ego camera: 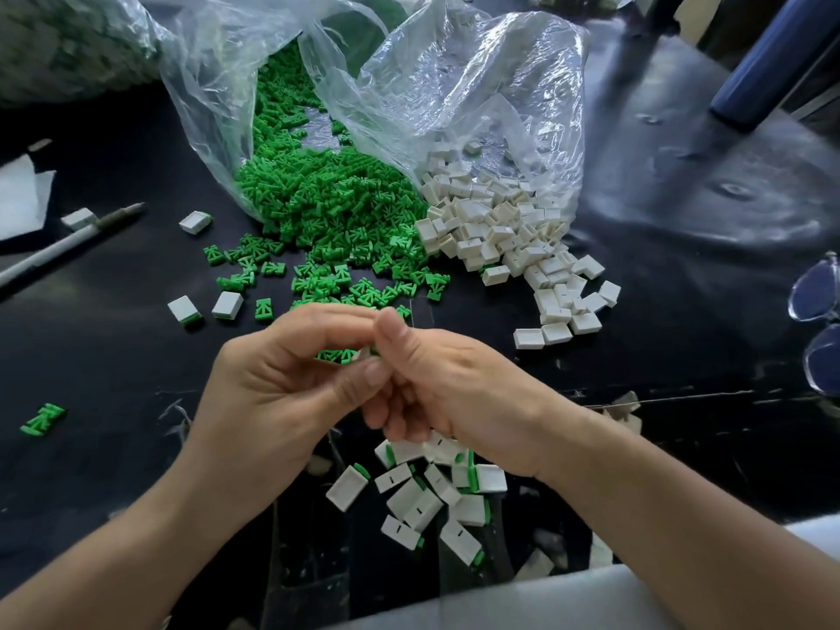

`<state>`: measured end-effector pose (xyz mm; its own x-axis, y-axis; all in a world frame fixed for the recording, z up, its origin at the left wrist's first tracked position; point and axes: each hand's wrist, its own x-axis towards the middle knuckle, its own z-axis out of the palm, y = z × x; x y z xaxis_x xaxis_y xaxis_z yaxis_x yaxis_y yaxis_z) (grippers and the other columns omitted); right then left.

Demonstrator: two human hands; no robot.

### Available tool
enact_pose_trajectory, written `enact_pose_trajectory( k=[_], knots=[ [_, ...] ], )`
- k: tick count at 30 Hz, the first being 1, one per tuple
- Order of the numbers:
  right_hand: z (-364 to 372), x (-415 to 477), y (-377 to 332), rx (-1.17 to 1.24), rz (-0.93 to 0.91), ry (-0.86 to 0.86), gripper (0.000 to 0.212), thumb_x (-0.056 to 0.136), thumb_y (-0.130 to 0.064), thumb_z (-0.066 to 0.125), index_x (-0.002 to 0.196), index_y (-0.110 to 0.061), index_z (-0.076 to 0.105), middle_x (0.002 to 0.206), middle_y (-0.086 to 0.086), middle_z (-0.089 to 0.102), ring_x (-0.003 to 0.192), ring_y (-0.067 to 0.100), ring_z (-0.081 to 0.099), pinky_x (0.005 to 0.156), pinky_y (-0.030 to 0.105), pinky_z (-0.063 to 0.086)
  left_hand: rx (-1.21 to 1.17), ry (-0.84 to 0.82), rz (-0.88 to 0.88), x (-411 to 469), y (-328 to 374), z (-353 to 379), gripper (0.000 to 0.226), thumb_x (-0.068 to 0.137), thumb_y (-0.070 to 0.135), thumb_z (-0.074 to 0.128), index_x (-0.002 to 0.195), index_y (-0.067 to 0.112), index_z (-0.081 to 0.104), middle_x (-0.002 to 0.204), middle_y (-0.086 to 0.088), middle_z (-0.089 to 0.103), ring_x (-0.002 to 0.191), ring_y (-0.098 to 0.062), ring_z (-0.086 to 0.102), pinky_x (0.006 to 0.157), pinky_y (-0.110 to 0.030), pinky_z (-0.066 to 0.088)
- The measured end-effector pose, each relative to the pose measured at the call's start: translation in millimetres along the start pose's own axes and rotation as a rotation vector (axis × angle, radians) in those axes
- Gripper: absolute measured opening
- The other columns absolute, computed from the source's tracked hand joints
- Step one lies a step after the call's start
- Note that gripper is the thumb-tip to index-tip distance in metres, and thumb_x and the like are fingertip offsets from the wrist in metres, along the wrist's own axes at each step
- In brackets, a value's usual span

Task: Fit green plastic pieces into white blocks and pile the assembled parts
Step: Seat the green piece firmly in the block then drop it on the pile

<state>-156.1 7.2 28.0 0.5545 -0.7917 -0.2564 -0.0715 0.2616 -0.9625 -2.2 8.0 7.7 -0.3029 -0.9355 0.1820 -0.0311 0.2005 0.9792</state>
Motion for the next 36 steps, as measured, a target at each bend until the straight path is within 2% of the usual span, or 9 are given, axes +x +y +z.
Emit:
enact_pose_trajectory(
  k=[3,6,9,14,17,23,29,33,36],
  knots=[
    [1.7,-0.4,-3.1,-0.01,0.009,0.01,0.047,0.073,-0.054,0.034,0.077,-0.012,0.055,0.062,-0.003,0.05,0.052,0.005,0.044,0.049,0.016,0.035,0.022,0.013,-0.006,0.1,-0.7,-1.1,0.034,0.073,0.038,0.068,0.097,0.014,0.067,0.091,-0.006,0.069,0.081,-0.019,0.063,0.078,-0.056,0.051],
    [-0.4,0.7,-1.3,-0.04,0.01,0.012,0.066,0.072,-0.054,0.036,0.096,0.003,0.058,0.061,-0.005,0.049,0.05,0.003,0.043,0.047,0.013,0.034,0.004,0.027,0.003,-0.6,0.5,-0.8,0.034,0.073,0.038,0.068,0.095,0.013,0.067,0.093,-0.008,0.069,0.084,-0.026,0.065,0.078,-0.061,0.05],
    [-1.0,1.2,-0.1,0.012,-0.002,-0.004,0.053,0.074,-0.052,0.037,0.084,-0.004,0.057,0.061,-0.005,0.052,0.051,0.005,0.045,0.048,0.016,0.033,-0.005,0.033,0.017,-0.4,2.1,1.2,0.039,0.071,0.045,0.069,0.092,0.012,0.067,0.094,-0.012,0.068,0.085,-0.034,0.065,0.076,-0.062,0.05],
    [-2.1,1.6,0.3,0.075,-0.026,-0.011,0.036,0.076,-0.045,0.04,0.075,-0.012,0.053,0.063,-0.004,0.055,0.054,0.006,0.048,0.051,0.02,0.032,-0.147,0.039,-0.052,0.1,4.2,-1.8,0.042,0.064,0.039,0.078,0.096,0.012,0.073,0.088,-0.019,0.068,0.067,-0.038,0.064,0.062,-0.042,0.057],
    [-2.9,1.7,-0.3,0.023,-0.037,-0.002,0.035,0.077,-0.046,0.038,0.077,-0.013,0.052,0.064,-0.005,0.055,0.055,0.005,0.048,0.052,0.019,0.033,-0.177,0.008,-0.113,0.9,5.3,-4.5,0.043,0.059,0.04,0.078,0.094,0.016,0.075,0.097,-0.013,0.071,0.078,-0.025,0.068,0.067,-0.028,0.055],
    [-4.2,1.6,-0.2,-0.042,-0.039,0.017,0.034,0.076,-0.047,0.038,0.08,-0.016,0.053,0.066,-0.006,0.055,0.058,0.005,0.049,0.056,0.02,0.035,-0.171,0.011,-0.175,2.8,5.1,-5.6,0.029,0.061,0.021,0.069,0.089,0.017,0.076,0.103,-0.007,0.071,0.085,-0.025,0.069,0.073,-0.03,0.056],
    [-3.5,2.3,1.4,-0.109,-0.038,0.041,0.051,0.079,-0.049,0.034,0.092,-0.005,0.057,0.067,-0.006,0.055,0.058,0.005,0.049,0.055,0.018,0.036,-0.196,-0.005,-0.157,2.6,8.6,-2.0,0.027,0.066,0.009,0.067,0.092,0.011,0.075,0.08,-0.029,0.066,0.065,-0.037,0.063,0.064,-0.028,0.055],
    [0.2,2.8,2.9,-0.151,-0.055,0.132,0.029,0.093,-0.036,0.039,0.074,-0.02,0.053,0.066,-0.006,0.054,0.055,0.002,0.047,0.054,0.012,0.037,-0.159,0.017,-0.131,0.4,6.6,0.6,0.022,0.07,0.01,0.063,0.087,0.016,0.076,0.097,-0.01,0.072,0.077,-0.023,0.069,0.068,-0.023,0.054],
    [2.0,4.4,4.6,-0.132,-0.083,0.175,0.026,0.088,-0.04,0.043,0.07,-0.024,0.053,0.064,-0.006,0.053,0.055,0.004,0.046,0.055,0.014,0.037,-0.142,0.035,-0.12,-0.4,2.7,-0.2,0.023,0.065,0.024,0.067,0.086,0.022,0.077,0.106,-0.003,0.071,0.092,-0.017,0.068,0.076,-0.024,0.053]
  ],
)
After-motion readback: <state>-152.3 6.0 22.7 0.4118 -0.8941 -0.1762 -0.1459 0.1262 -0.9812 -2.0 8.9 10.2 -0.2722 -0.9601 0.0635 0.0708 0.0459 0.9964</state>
